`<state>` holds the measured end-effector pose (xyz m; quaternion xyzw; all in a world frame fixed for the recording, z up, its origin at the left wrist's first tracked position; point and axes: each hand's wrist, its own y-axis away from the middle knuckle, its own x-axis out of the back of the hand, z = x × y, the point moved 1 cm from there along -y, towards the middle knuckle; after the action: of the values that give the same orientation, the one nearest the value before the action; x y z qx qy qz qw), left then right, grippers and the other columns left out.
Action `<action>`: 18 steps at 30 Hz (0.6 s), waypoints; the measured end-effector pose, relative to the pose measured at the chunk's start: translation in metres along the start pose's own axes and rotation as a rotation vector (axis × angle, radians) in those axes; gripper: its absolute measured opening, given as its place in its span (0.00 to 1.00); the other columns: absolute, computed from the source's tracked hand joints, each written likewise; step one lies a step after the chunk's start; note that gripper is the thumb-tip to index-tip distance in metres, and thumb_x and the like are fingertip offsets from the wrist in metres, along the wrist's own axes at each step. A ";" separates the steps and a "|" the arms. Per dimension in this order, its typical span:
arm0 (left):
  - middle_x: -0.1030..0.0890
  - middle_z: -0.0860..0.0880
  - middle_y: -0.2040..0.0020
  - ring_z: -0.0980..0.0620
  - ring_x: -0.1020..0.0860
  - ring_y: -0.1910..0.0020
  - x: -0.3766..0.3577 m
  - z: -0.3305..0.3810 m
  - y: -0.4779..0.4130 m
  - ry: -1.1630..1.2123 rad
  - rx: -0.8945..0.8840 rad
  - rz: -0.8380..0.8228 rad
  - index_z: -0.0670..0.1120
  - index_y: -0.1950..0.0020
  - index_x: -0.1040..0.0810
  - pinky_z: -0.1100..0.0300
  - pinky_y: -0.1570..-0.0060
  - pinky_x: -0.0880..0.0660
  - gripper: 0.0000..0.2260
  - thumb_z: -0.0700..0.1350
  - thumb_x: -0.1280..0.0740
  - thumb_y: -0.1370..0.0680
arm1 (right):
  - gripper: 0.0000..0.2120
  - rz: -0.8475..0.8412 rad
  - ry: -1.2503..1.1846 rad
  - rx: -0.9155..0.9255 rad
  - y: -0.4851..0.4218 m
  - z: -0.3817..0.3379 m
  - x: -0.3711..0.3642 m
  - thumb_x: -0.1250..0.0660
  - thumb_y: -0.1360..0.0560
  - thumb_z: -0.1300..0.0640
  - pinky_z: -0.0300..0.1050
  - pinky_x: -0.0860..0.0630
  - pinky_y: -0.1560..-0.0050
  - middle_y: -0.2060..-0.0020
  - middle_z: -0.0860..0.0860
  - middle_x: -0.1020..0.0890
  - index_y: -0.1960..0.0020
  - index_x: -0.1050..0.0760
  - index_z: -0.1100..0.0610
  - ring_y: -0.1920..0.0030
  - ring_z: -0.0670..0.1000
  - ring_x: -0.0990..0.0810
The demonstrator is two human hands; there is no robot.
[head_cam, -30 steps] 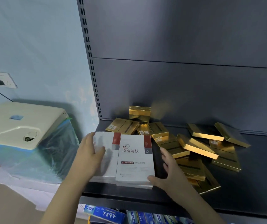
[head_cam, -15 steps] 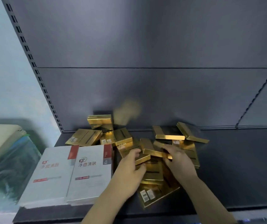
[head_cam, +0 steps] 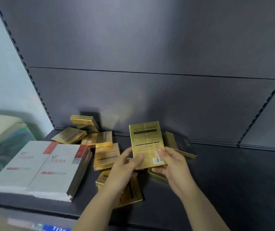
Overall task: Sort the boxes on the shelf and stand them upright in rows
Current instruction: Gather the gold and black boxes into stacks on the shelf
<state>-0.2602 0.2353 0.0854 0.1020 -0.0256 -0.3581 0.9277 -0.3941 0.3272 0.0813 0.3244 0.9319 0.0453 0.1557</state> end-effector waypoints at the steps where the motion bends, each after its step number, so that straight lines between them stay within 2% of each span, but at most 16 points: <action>1: 0.15 0.50 0.47 0.56 0.16 0.52 -0.002 0.003 0.001 0.031 -0.016 0.042 0.54 0.39 0.23 0.63 0.58 0.21 0.11 0.49 0.33 0.22 | 0.11 -0.018 0.027 0.000 0.002 0.002 0.000 0.36 0.21 0.55 0.47 0.20 0.57 0.50 0.55 0.14 0.41 0.20 0.55 0.50 0.55 0.15; 3: 0.16 0.51 0.50 0.57 0.16 0.58 -0.001 0.011 0.003 0.094 -0.014 0.145 0.52 0.42 0.23 0.68 0.66 0.22 0.08 0.48 0.33 0.21 | 0.09 -0.010 0.076 0.017 0.005 0.003 -0.001 0.35 0.21 0.55 0.46 0.19 0.58 0.52 0.53 0.14 0.43 0.20 0.53 0.51 0.54 0.15; 6: 0.24 0.60 0.46 0.60 0.22 0.54 0.002 0.014 0.008 -0.193 -0.140 0.264 0.59 0.36 0.31 0.69 0.64 0.27 0.17 0.51 0.31 0.23 | 0.08 0.147 0.156 0.094 0.014 0.008 -0.004 0.32 0.23 0.55 0.42 0.19 0.57 0.53 0.46 0.14 0.46 0.20 0.46 0.54 0.47 0.15; 8: 0.22 0.61 0.46 0.60 0.20 0.52 -0.004 0.010 0.012 -0.174 -0.219 0.152 0.62 0.36 0.31 0.68 0.60 0.23 0.19 0.50 0.30 0.24 | 0.10 0.189 0.307 0.250 0.025 0.011 -0.014 0.30 0.25 0.55 0.38 0.20 0.52 0.52 0.40 0.16 0.48 0.20 0.40 0.51 0.41 0.18; 10: 0.20 0.57 0.46 0.59 0.18 0.49 -0.010 0.001 0.013 -0.111 -0.214 0.052 0.61 0.35 0.30 0.66 0.54 0.21 0.21 0.51 0.29 0.25 | 0.17 0.152 0.590 0.403 0.034 0.021 -0.027 0.28 0.27 0.56 0.40 0.21 0.45 0.48 0.36 0.21 0.42 0.21 0.39 0.44 0.40 0.23; 13: 0.16 0.49 0.53 0.53 0.16 0.53 0.001 0.002 0.012 -0.057 -0.249 0.151 0.49 0.43 0.24 0.66 0.58 0.21 0.09 0.45 0.31 0.23 | 0.25 -0.011 0.970 0.449 0.039 0.031 -0.046 0.30 0.28 0.49 0.41 0.28 0.35 0.41 0.30 0.35 0.32 0.28 0.40 0.36 0.37 0.36; 14: 0.15 0.49 0.54 0.53 0.16 0.54 0.011 0.003 0.010 0.001 -0.236 0.168 0.47 0.45 0.22 0.65 0.59 0.20 0.06 0.42 0.32 0.22 | 0.25 -0.059 0.993 0.453 0.039 0.030 -0.050 0.32 0.28 0.45 0.39 0.31 0.34 0.41 0.28 0.37 0.32 0.29 0.39 0.36 0.36 0.38; 16: 0.14 0.49 0.53 0.51 0.15 0.52 0.030 0.005 0.006 0.108 -0.213 0.144 0.46 0.43 0.20 0.60 0.57 0.20 0.08 0.40 0.35 0.20 | 0.22 -0.058 0.935 0.478 0.039 0.027 -0.054 0.35 0.30 0.42 0.33 0.34 0.38 0.41 0.25 0.34 0.36 0.30 0.33 0.36 0.33 0.38; 18: 0.13 0.49 0.53 0.50 0.15 0.52 0.046 0.005 0.006 0.174 -0.177 0.154 0.49 0.43 0.20 0.56 0.54 0.20 0.08 0.42 0.35 0.20 | 0.21 0.028 0.835 0.450 0.034 0.024 -0.055 0.32 0.28 0.46 0.28 0.36 0.44 0.41 0.26 0.32 0.38 0.32 0.31 0.36 0.30 0.38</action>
<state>-0.2229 0.2078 0.0908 0.0481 0.0790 -0.2764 0.9566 -0.3258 0.3194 0.0797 0.3166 0.8970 -0.0289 -0.3071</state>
